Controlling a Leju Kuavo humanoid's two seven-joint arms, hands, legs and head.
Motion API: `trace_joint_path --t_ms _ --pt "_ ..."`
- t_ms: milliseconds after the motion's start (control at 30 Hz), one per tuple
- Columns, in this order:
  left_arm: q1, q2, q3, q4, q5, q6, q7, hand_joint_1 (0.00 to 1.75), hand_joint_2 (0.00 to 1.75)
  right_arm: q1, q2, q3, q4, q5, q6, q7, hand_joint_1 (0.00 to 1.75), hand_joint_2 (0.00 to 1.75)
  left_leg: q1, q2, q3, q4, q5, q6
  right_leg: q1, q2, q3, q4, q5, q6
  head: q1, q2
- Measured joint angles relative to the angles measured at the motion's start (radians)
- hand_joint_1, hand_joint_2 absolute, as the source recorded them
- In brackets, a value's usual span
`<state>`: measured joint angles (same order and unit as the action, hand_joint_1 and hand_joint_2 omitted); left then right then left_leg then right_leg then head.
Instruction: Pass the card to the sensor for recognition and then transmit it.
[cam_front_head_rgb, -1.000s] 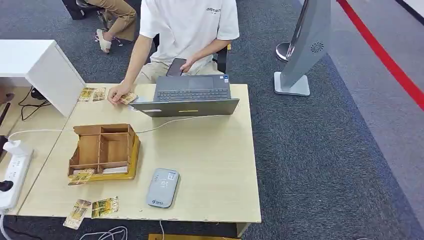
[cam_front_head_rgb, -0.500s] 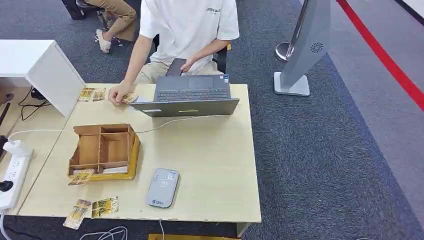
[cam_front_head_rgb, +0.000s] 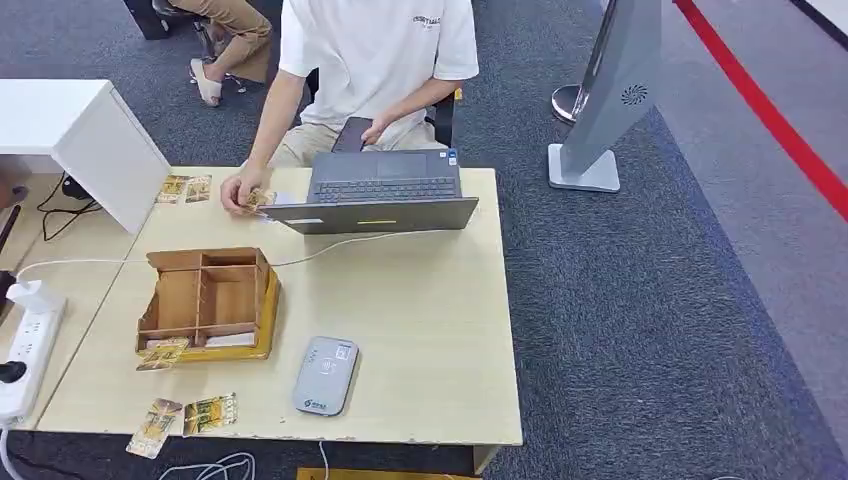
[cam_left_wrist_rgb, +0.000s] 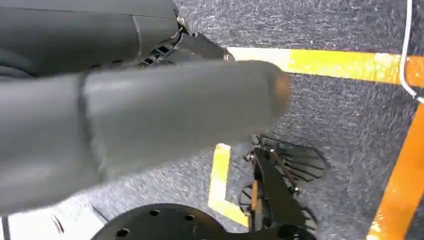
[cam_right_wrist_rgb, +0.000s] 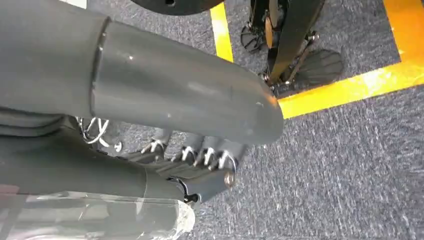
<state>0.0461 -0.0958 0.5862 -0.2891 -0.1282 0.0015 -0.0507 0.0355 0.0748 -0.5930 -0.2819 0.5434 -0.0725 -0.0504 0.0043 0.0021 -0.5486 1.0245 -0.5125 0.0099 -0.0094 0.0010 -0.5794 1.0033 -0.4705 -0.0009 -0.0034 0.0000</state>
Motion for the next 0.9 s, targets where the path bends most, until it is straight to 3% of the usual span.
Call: trace_joint_path --t_ms 100,133,600,633,667,900 --pt "0.028 0.028 -0.164 -0.02 0.038 0.001 0.017 1.75 0.0 0.032 -0.019 0.165 -0.029 -0.159 0.02 0.015 1.75 0.0 0.0 0.0 0.0 0.0 0.0 0.0 0.0 0.0 0.0 0.0 0.0 0.0 0.0 0.0" --pt "0.041 0.04 -0.242 -0.031 0.058 0.001 0.018 0.0 0.0 0.048 -0.027 0.251 -0.043 -0.242 0.032 0.022 0.0 0.0 0.0 0.0 0.0 0.0 0.0 0.0 0.0 0.0 0.0 0.0 0.0 0.0 0.0 0.0" --pt "0.09 0.081 -0.503 -0.074 0.124 0.001 0.041 0.0 0.0 0.099 -0.053 0.522 -0.09 -0.532 0.069 0.048 0.0 0.0 0.0 0.0 0.0 0.0 0.0 0.0 0.0 0.0 0.0 0.0 0.0 0.0 0.0 0.0" --pt "0.091 0.082 -0.509 -0.075 0.126 0.001 0.043 1.75 0.0 0.1 -0.055 0.529 -0.092 -0.536 0.069 0.049 0.56 0.0 0.0 0.0 0.0 0.0 0.0 0.0 0.0 0.0 0.0 0.0 0.0 0.0 0.0 0.0" --pt "0.092 0.083 -0.517 -0.075 0.126 0.001 0.046 1.75 0.0 0.101 -0.055 0.537 -0.094 -0.537 0.069 0.05 1.75 0.0 0.0 0.0 0.0 0.0 0.0 0.0 0.0 0.0 0.0 0.0 0.0 0.0 0.0 0.0" --pt "0.092 0.088 -0.545 -0.079 0.128 0.001 0.048 1.75 0.0 0.106 -0.058 0.566 -0.1 -0.543 0.07 0.05 1.75 0.0 0.0 0.0 0.0 0.0 0.0 0.0 0.0 0.0 0.0 0.0 0.0 0.0 0.0 0.0"
